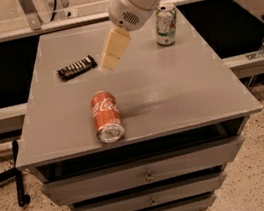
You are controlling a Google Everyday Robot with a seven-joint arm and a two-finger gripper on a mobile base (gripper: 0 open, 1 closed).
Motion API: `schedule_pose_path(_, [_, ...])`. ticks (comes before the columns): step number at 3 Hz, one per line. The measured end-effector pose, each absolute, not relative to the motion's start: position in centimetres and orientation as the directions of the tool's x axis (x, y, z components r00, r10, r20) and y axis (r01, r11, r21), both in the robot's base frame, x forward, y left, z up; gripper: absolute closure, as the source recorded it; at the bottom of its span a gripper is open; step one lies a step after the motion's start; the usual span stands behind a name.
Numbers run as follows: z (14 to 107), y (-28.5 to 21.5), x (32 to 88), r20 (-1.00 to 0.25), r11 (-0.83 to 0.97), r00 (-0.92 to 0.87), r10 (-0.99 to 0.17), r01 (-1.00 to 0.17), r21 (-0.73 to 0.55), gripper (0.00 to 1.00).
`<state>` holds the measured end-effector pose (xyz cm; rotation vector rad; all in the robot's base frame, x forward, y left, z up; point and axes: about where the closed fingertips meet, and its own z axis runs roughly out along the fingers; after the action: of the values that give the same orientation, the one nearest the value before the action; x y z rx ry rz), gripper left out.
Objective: Move rxbar chocolate near 7up can
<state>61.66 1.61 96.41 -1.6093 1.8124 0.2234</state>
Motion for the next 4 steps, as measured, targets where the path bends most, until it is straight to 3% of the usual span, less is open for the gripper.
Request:
schedule_pose_path(2, [91.8, 10.1, 68.9, -0.742, 0.304, -0.14, -0.655, -0.948, -0.09, 0.0])
schedule_pose_path(4, [87.2, 14.4, 73.0, -0.777, 0.318, -0.214, -0.592, -0.948, 0.018, 0.0])
